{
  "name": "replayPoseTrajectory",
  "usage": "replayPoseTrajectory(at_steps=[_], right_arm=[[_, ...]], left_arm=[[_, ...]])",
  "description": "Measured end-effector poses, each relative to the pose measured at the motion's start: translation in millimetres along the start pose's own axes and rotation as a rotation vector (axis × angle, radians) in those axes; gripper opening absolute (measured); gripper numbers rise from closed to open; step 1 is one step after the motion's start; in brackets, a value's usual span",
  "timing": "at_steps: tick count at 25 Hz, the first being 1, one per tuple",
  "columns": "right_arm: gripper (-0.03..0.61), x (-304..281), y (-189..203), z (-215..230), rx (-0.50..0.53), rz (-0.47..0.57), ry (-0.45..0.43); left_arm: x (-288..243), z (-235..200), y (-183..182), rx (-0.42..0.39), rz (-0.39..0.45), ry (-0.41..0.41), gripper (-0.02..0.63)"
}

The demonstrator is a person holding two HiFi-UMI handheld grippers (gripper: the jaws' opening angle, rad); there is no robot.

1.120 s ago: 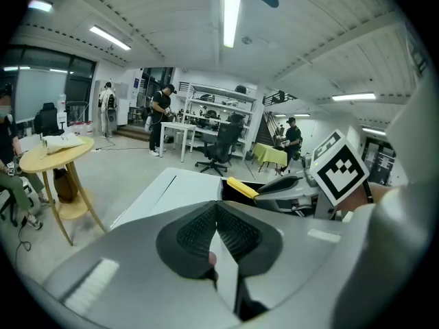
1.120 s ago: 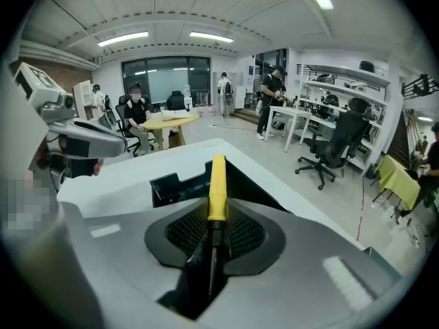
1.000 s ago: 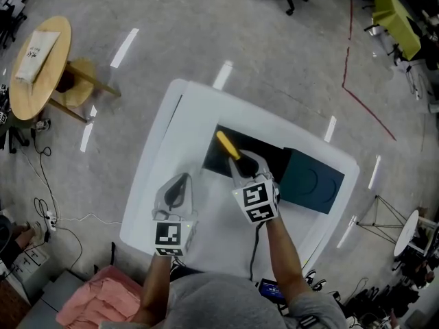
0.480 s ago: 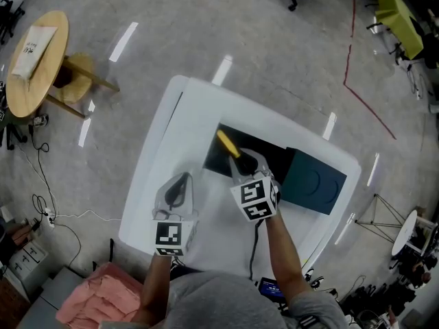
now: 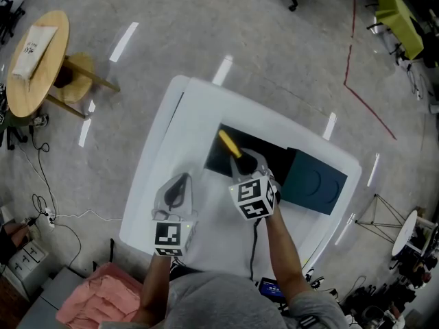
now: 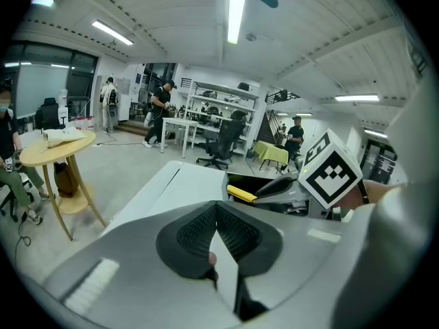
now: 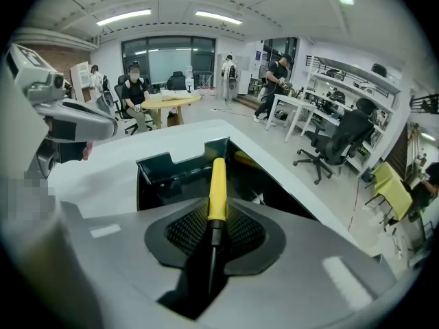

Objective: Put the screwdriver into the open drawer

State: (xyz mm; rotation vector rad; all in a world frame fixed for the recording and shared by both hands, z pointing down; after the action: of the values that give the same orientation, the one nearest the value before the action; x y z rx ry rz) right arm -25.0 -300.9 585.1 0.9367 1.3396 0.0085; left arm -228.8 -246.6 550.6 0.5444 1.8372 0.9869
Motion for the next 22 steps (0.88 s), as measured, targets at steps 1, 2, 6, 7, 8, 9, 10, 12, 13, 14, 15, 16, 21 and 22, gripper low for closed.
replayPoseTrajectory(at_steps=[1, 2, 6, 7, 8, 9, 10, 12, 13, 14, 15, 16, 21, 22], right_arm=[[0.083, 0, 0, 0, -0.002, -0.002, 0.004], [0.083, 0, 1, 0, -0.004, -0.004, 0.007], [0.084, -1, 1, 1, -0.012, -0.008, 0.017], [0.084, -1, 1, 1, -0.012, -0.007, 0.018], [0.085, -1, 1, 1, -0.011, -0.005, 0.018], [0.086, -1, 1, 1, -0.011, -0.003, 0.018], [0.086, -1, 1, 1, -0.011, -0.001, 0.02], [0.087, 1, 1, 2, -0.01, 0.005, 0.027], [0.089, 2, 0, 2, -0.009, 0.011, 0.03], [0.094, 3, -1, 2, -0.009, 0.019, 0.03], [0.1, 5, -2, 2, -0.009, 0.028, 0.026], [0.109, 7, -3, 3, -0.01, 0.04, 0.02], [0.166, 19, -8, 2, -0.016, 0.089, 0.012], [0.179, 21, -9, 1, -0.014, 0.095, 0.011]], left_arm=[[0, 0, 0, 0.0, -0.001, 0.001, 0.012], [1, 0, 0, 0.001, -0.001, 0.001, 0.012], [2, 0, -1, 0.006, -0.001, 0.0, 0.012], [2, 0, -1, 0.008, 0.0, 0.0, 0.012], [2, 0, 0, 0.009, 0.002, 0.0, 0.012], [2, 0, 0, 0.01, 0.004, -0.001, 0.011], [2, 0, 0, 0.011, 0.005, -0.002, 0.011], [3, -1, 2, 0.013, 0.003, -0.003, 0.012], [4, -1, 2, 0.012, 0.003, -0.003, 0.012], [5, -1, 2, 0.012, 0.003, -0.003, 0.011], [5, 0, 1, 0.01, 0.004, -0.004, 0.011], [6, 1, 1, 0.009, 0.006, -0.004, 0.012], [14, 4, -4, -0.004, 0.025, -0.006, 0.012], [16, 5, -4, -0.007, 0.028, -0.007, 0.012]])
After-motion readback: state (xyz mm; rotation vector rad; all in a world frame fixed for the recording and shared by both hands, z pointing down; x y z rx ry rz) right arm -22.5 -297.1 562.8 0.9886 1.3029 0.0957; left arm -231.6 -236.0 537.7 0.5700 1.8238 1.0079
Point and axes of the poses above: the fingertips, and each gripper's own axes: x backward along the fingers, z to its right, y out of its underside, the point moved 10 cm from there along x, backward along the fingers, and after that the axes turned 1 degree about x, right-handed, at the moved point
